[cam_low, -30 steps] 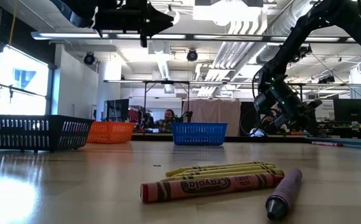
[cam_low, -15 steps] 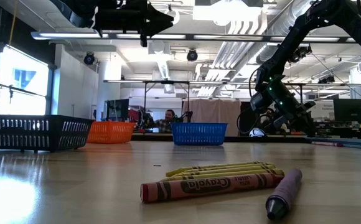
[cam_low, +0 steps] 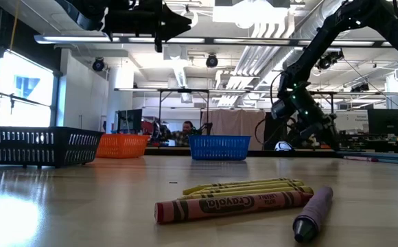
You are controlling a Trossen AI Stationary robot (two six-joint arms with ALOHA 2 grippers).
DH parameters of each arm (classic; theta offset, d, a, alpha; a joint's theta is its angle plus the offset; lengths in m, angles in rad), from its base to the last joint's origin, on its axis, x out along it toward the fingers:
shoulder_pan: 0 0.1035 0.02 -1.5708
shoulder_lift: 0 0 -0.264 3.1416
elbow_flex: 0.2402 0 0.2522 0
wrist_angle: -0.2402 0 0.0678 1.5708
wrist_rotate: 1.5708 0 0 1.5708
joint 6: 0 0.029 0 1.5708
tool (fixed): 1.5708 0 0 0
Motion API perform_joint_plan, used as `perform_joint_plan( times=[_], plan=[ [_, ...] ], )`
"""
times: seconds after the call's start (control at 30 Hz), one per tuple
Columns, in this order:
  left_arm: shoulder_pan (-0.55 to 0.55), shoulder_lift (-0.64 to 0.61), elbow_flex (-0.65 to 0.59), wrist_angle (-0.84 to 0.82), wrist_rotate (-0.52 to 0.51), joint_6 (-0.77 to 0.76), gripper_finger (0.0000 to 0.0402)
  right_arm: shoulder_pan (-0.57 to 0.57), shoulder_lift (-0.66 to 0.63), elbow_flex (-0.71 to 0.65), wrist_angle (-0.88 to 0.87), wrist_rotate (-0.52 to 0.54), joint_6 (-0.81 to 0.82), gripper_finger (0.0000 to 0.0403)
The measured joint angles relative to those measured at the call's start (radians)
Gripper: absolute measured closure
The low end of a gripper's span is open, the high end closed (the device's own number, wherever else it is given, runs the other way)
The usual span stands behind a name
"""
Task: Sort crayons
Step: Put the red crayon into the blue bin
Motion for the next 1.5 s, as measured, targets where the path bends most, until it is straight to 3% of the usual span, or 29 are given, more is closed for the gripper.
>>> perform_joint_plan(
  times=[0.13,0.27,0.43,0.57,0.9,1.03,1.23,1.5],
  plan=[
    [0.0,0.0,0.0,-0.04,0.0,-0.002,0.0321,-0.042,0.03,0.015,-0.016,-0.104,-0.015,0.0403],
    [0.0,0.0,0.0,-0.093,0.0,-0.002,0.0321,-0.048,0.098,0.054,-0.049,-0.124,0.006,0.0403],
    [0.0,0.0,0.0,-0.123,0.0,-0.001,0.0321,-0.042,0.209,0.128,-0.146,-0.062,0.06,0.0403],
    [0.0,0.0,0.0,-0.124,0.0,-0.001,0.0321,-0.04,0.261,0.185,-0.213,0.08,0.047,0.0403],
    [0.0,0.0,0.0,-0.128,0.0,-0.011,0.0321,-0.079,0.277,0.238,-0.289,-0.043,0.019,0.0403],
    [0.0,0.0,0.0,-0.128,0.0,-0.035,0.0321,-0.075,0.274,0.221,-0.289,-0.098,-0.109,0.0403],
    [0.0,0.0,0.0,-0.128,0.0,-0.055,0.0321,-0.071,0.27,0.154,-0.278,-0.018,-0.202,0.0403],
    [-0.001,-0.002,0.0,-0.129,0.0,-0.055,0.0321,-0.052,0.271,0.151,-0.28,-0.011,-0.267,0.0403]
  ],
)
